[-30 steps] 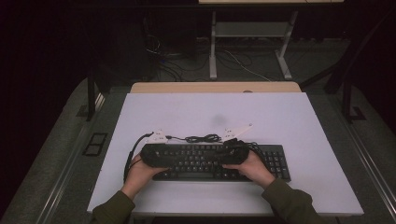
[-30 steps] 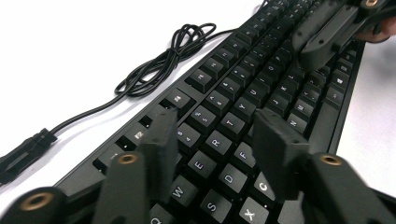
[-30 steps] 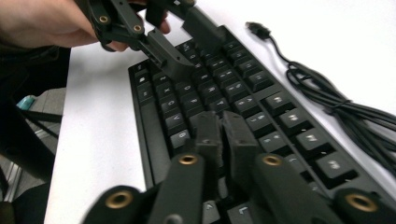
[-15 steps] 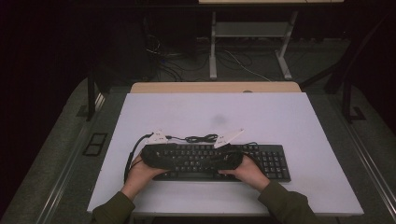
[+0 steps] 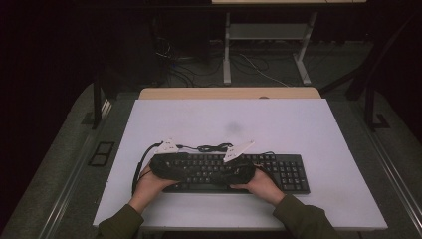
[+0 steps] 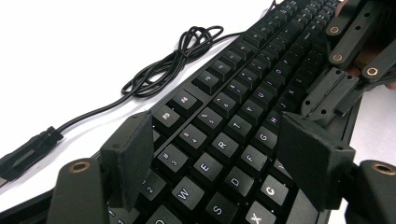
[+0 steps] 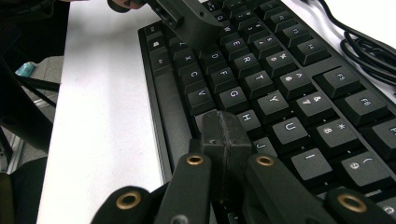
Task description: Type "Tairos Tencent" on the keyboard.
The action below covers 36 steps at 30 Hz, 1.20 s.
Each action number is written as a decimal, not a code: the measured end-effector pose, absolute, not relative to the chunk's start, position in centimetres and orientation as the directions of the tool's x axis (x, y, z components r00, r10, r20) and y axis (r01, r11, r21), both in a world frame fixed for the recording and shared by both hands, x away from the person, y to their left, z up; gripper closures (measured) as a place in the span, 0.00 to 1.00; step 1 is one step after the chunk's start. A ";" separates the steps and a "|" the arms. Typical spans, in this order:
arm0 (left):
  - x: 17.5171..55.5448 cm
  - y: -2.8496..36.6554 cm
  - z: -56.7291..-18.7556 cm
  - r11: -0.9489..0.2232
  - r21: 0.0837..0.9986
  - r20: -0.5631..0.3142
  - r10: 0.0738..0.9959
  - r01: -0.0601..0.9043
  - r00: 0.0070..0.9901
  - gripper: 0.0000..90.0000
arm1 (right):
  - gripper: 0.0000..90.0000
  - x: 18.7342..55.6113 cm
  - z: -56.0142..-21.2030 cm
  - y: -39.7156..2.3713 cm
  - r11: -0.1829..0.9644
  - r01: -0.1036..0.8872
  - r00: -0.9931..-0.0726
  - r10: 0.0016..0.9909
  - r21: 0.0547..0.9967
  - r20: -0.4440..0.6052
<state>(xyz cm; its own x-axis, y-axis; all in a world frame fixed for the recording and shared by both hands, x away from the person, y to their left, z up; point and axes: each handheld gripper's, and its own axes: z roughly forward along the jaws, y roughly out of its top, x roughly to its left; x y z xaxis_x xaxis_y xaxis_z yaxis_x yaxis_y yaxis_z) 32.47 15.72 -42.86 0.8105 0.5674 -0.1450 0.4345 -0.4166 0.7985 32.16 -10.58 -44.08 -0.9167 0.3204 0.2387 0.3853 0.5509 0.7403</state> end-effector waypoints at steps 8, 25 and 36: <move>32.5 15.8 -42.8 -0.413 0.801 -0.143 0.570 0.433 0.809 0.30 | 0.99 32.1 -44.3 -10.5 0.555 0.387 -0.916 0.323 0.736 0.237; 32.4 15.9 -42.7 -0.415 0.803 -0.135 0.573 0.428 0.808 0.31 | 0.96 32.3 -44.0 -10.8 0.536 0.385 -0.915 0.325 0.751 0.237; 32.1 16.0 -42.6 -0.416 0.803 -0.146 0.558 0.427 0.817 0.46 | 0.77 32.5 -43.6 -11.4 0.505 0.395 -0.907 0.348 0.767 0.237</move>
<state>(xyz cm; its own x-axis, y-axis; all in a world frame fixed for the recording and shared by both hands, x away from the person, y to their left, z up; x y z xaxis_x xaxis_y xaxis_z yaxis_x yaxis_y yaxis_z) 32.14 15.97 -42.56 0.8171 0.5577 -0.1459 0.4271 -0.4156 0.8030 32.54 -11.45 -43.60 -0.9070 0.3480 0.2372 0.3945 0.5053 0.7675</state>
